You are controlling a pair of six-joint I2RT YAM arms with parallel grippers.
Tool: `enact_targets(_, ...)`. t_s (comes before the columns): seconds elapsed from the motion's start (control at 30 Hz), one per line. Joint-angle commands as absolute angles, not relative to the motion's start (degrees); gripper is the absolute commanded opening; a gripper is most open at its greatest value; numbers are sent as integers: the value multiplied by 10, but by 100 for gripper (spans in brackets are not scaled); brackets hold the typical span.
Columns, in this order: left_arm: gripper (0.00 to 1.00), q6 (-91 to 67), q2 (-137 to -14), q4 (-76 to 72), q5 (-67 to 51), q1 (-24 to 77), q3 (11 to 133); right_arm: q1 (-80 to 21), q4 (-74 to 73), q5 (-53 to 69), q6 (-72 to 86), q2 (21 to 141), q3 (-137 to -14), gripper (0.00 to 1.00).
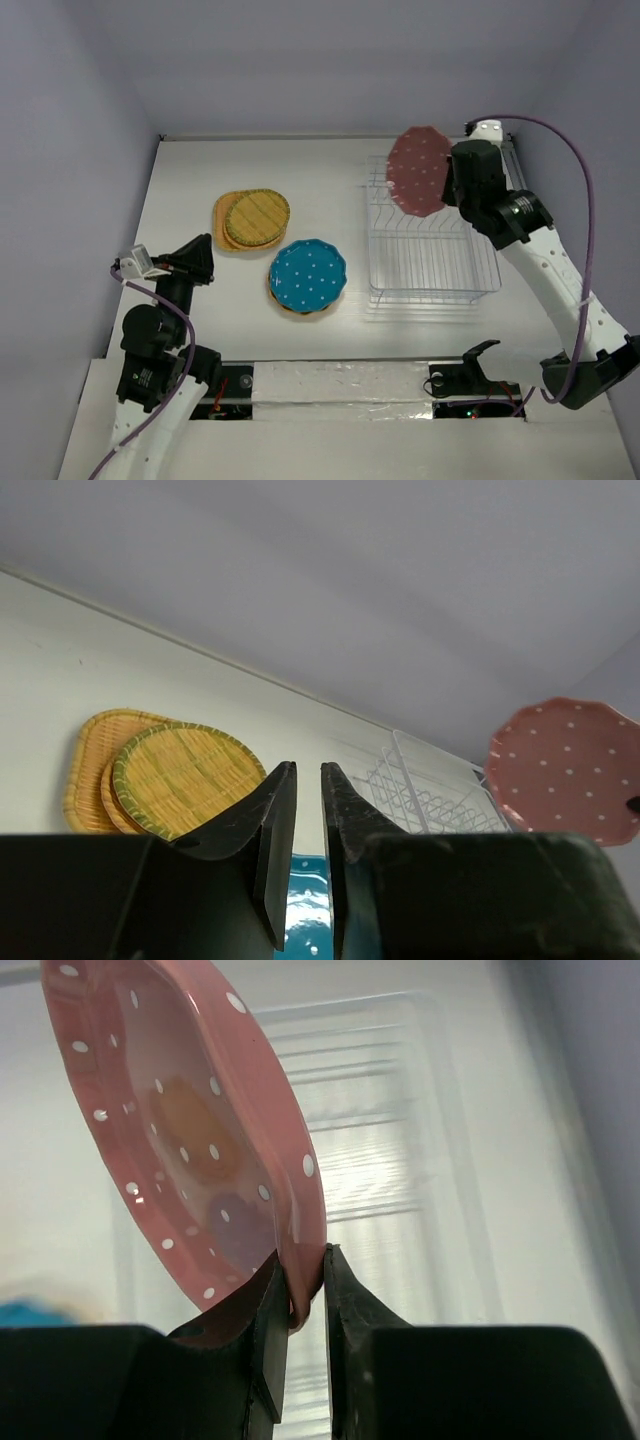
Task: Unload the plates from the dish rack
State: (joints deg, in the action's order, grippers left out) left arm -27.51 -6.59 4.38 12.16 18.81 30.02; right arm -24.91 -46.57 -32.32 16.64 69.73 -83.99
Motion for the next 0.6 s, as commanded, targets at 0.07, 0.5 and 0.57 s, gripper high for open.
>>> enact_targets(0.07, 14, -270, -83, 25, 119, 192, 318, -332, -252, -54, 243, 698, -769, 0)
enact_targets(0.5, 14, -272, -96, 28, 119, 192, 318, -447, -132, 62, 271, 874, -711, 0)
enact_targets(0.57, 14, -272, -98, 28, 119, 192, 318, -447, -122, 62, 272, 877, -701, 0)
